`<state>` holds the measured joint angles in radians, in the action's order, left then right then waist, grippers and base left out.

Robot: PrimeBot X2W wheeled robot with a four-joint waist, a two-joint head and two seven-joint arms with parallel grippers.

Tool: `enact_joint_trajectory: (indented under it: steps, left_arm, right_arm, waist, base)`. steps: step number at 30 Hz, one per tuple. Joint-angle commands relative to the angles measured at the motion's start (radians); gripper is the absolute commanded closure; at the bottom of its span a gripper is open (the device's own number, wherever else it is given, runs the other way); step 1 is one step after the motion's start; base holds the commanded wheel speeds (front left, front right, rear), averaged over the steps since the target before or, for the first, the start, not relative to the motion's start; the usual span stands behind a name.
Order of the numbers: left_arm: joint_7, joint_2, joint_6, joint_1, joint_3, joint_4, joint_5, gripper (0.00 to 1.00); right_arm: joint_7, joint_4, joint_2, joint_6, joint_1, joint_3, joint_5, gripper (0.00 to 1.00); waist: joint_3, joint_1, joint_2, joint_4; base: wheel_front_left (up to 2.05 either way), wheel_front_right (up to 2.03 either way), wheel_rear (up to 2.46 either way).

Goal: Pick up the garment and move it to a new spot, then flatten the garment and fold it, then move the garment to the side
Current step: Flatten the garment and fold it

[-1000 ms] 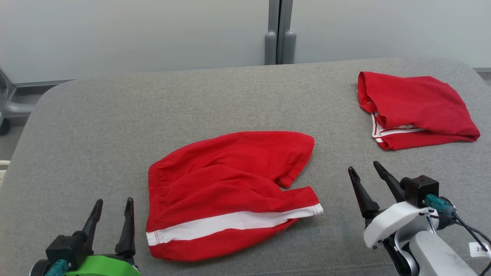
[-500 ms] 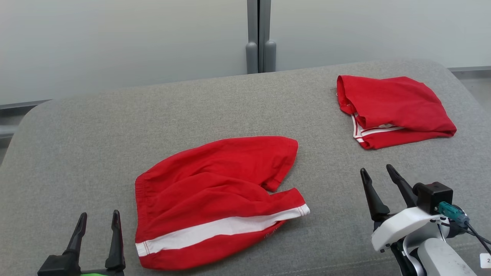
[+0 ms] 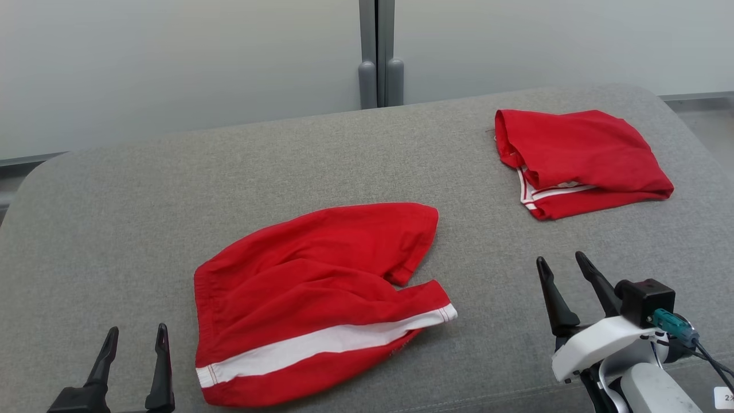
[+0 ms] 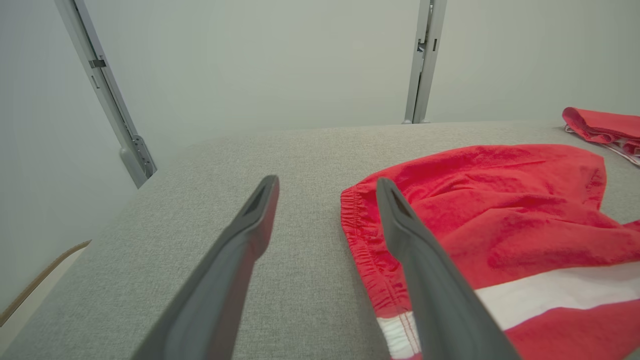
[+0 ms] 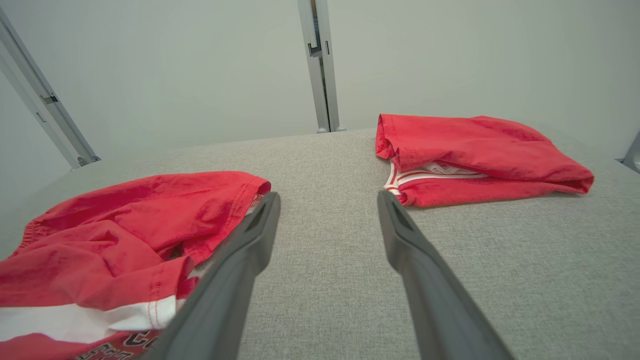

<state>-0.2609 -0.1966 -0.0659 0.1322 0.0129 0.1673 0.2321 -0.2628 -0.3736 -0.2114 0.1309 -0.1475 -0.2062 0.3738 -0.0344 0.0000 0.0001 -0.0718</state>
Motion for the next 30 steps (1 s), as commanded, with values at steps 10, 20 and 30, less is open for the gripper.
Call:
enact_joint_trajectory:
  steps: [10,20,30]
  left_arm:
    - [-0.003,0.011,0.007,0.000,0.003,0.013,-0.029,0.00]
    - [-0.003,0.015,0.001,-0.008,0.010,0.019,-0.030,0.00]
    - [-0.003,0.017,-0.005,-0.008,0.013,0.017,-0.028,0.00]
  right_arm:
    - [-0.004,0.007,-0.006,0.000,-0.001,-0.004,-0.007,0.00]
    - [-0.004,-0.001,-0.010,0.000,-0.008,-0.009,0.000,0.00]
    - [-0.004,-0.006,-0.009,0.000,-0.015,-0.012,0.002,0.00]
  waist:
    - [-0.002,0.0000,-0.0001,-0.005]
    - [-0.003,0.0000,-0.0001,-0.002]
    - [-0.003,0.0000,-0.0001,-0.005]
  base:
    - [0.00,0.00,0.00]
    - [0.00,0.00,0.00]
    - [0.00,0.00,0.00]
